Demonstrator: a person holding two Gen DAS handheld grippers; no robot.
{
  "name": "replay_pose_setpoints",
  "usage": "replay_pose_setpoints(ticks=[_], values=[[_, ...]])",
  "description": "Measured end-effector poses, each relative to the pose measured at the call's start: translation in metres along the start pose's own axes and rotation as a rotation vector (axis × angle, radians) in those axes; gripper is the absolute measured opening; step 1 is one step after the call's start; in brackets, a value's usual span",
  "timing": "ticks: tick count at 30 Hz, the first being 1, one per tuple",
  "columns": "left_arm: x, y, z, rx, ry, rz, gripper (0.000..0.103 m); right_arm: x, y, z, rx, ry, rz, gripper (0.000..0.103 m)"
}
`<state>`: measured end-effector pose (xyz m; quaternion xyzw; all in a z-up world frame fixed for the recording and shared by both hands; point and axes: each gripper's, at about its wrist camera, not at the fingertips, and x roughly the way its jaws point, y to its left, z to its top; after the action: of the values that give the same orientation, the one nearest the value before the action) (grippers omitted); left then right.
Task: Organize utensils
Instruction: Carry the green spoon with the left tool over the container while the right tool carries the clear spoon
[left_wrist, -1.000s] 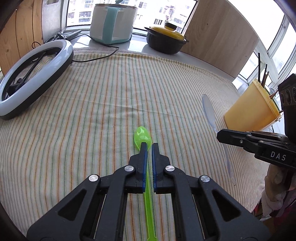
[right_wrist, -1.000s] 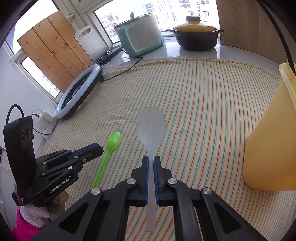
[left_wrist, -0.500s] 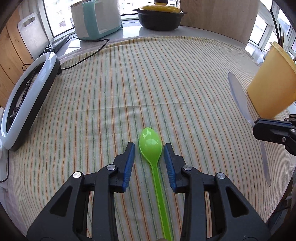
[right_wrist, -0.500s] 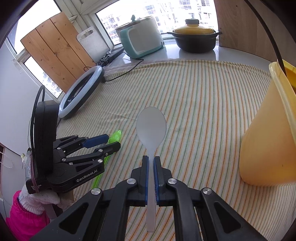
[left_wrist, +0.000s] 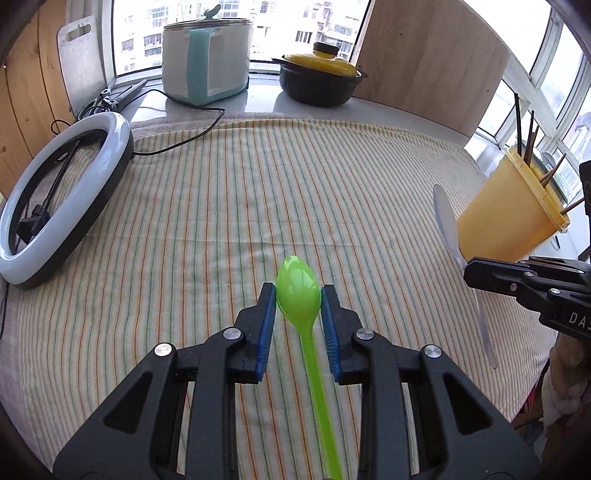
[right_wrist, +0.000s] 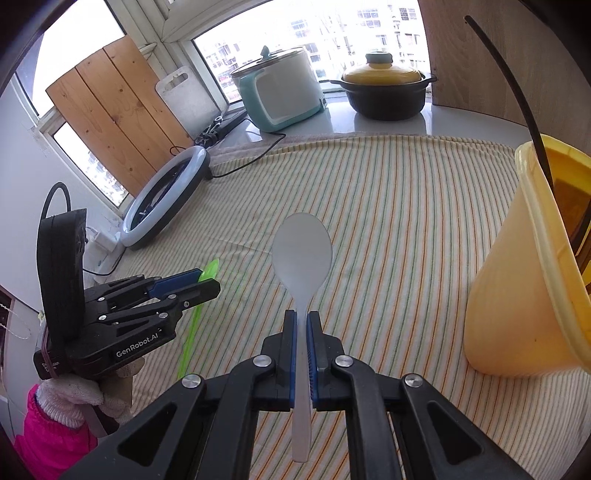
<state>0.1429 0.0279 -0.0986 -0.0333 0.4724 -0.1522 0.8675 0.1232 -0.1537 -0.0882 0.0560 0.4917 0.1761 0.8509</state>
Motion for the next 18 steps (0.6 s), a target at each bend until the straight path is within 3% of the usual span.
replay_pose_setpoints(ticks=[10, 18], values=[[-0.056, -0.022, 0.025, -0.002, -0.170, -0.079, 0.024, -0.045, 0.002, 0.006, -0.025, -0.111, -0.015, 0.003], [-0.078, -0.059, 0.051, 0.025, -0.260, -0.137, 0.024, -0.090, -0.006, 0.013, -0.031, -0.211, -0.023, 0.003]])
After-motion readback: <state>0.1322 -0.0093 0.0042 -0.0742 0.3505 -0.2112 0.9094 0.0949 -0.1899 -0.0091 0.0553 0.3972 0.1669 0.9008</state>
